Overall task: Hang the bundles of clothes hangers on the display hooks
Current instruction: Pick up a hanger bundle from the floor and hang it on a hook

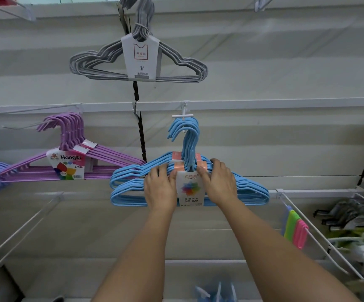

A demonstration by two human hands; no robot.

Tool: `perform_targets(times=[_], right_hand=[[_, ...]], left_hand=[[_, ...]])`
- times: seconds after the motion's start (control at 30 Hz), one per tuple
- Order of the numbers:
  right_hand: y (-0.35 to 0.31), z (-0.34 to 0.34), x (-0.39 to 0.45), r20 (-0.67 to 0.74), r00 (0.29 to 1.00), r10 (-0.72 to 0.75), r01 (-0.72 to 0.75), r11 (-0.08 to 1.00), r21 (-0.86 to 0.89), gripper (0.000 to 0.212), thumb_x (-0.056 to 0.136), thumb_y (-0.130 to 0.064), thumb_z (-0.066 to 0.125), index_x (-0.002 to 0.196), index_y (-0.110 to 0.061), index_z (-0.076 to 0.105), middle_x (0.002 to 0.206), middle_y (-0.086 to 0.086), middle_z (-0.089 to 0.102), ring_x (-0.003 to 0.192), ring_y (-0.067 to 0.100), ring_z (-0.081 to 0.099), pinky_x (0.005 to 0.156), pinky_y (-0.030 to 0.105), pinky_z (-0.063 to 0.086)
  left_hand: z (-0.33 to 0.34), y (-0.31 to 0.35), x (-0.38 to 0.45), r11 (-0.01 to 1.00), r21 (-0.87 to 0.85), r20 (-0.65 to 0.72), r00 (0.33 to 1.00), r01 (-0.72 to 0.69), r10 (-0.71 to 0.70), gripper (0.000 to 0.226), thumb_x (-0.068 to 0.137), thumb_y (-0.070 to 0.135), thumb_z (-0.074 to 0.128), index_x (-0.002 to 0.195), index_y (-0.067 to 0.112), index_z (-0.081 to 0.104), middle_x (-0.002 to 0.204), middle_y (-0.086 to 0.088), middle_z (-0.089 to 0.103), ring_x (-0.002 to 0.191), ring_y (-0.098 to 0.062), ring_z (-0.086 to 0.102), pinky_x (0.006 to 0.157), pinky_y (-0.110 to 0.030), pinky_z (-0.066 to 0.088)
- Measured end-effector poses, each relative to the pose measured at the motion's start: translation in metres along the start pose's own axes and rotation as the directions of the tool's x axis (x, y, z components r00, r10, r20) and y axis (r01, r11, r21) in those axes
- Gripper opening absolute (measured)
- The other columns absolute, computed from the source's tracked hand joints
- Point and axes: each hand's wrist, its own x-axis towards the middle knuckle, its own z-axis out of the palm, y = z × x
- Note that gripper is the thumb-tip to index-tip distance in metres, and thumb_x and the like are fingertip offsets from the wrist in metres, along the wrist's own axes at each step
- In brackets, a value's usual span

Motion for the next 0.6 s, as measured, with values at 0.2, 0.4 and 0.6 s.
perform_targets(times=[0.2,0.4,0.6], right_hand=[[0.015,-0.005,-0.014,0.023,0.997,-0.079,0.079,0.996,-0.042,0.058,0.098,-0.050,0.035,0.144,-0.015,0.030,0.147,0.004,0.037,0.136,0.022,0.031,0.115,0.038,0.021],[0.034,-0.007,-0.032,0.032,0.996,-0.080,0.083,0.989,-0.125,0.062,0.099,-0.050,0.030,0.150,-0.017,0.020,0.156,0.006,0.024,0.142,0.025,0.022,0.118,0.042,0.013],[0.042,-0.016,-0.058,0.073,0.996,-0.048,0.060,0.983,-0.171,0.064,0.100,-0.049,0.030,0.152,-0.016,0.014,0.159,0.006,0.015,0.146,0.024,0.014,0.120,0.040,0.006]], left_hand=[[0.000,0.009,-0.011,0.998,-0.029,0.005,0.998,0.059,-0.059,0.052,0.101,0.042,0.026,0.147,0.017,0.031,0.150,-0.006,0.036,0.140,-0.024,0.026,0.117,-0.043,0.017],[0.002,0.006,-0.036,0.994,-0.070,0.038,0.996,0.084,-0.082,0.060,0.101,0.038,0.029,0.153,0.018,0.006,0.161,-0.002,0.002,0.148,-0.021,-0.003,0.119,-0.040,0.000],[0.002,0.003,-0.064,0.990,-0.092,0.064,0.993,0.105,-0.099,0.065,0.101,0.040,0.033,0.153,0.016,0.001,0.161,-0.002,-0.005,0.148,-0.019,-0.005,0.119,-0.037,0.000]])
